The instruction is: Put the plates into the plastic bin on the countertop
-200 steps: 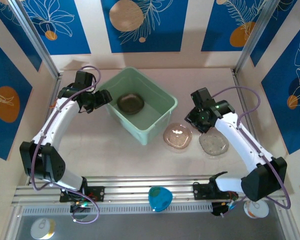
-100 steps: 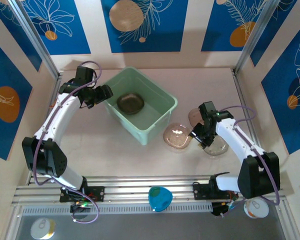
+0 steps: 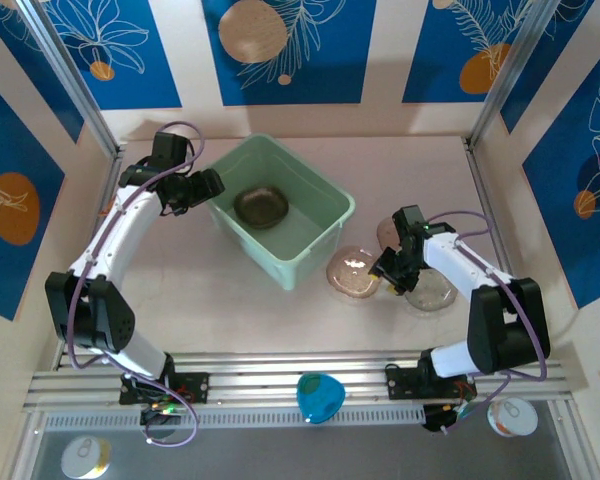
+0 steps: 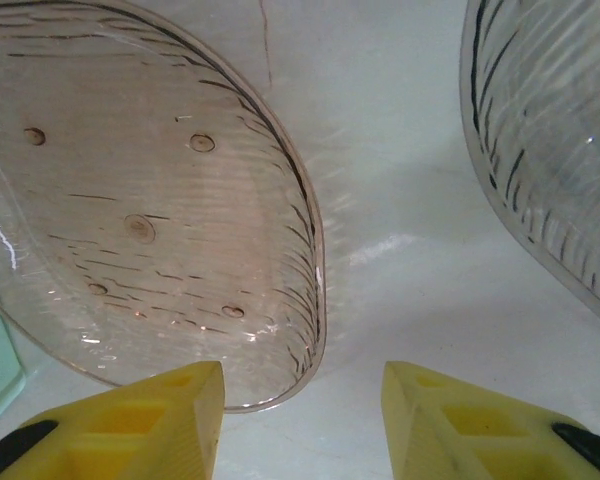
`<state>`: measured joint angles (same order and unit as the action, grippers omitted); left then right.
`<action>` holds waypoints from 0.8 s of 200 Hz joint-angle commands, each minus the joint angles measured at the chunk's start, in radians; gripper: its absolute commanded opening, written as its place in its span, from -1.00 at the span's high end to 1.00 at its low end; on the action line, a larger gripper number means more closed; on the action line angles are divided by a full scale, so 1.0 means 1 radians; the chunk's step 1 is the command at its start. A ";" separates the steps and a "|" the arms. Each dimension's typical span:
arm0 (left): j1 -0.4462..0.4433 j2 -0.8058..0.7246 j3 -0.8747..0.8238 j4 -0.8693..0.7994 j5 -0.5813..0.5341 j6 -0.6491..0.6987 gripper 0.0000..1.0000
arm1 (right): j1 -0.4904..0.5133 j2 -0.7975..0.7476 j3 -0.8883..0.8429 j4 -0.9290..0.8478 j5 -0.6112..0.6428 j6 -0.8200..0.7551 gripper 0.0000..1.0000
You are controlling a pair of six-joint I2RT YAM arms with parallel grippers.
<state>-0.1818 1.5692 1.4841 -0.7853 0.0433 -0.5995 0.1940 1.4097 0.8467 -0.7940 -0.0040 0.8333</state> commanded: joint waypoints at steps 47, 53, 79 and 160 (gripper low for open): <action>-0.006 0.003 0.025 -0.011 0.020 0.028 -0.56 | 0.020 0.062 -0.026 0.065 0.020 -0.044 0.19; -0.006 0.000 0.028 -0.018 0.016 0.035 -0.56 | 0.022 0.067 -0.029 0.072 0.022 -0.041 0.20; -0.005 -0.003 0.038 -0.040 0.017 0.061 -0.57 | 0.036 0.088 -0.035 0.100 0.044 -0.033 0.22; -0.005 -0.028 0.021 -0.041 0.054 0.087 -0.57 | 0.122 0.132 -0.009 0.090 0.171 -0.002 0.69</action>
<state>-0.1818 1.5703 1.4879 -0.8047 0.0753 -0.5396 0.2985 1.5356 0.8227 -0.6907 0.1059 0.8177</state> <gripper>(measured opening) 0.784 0.200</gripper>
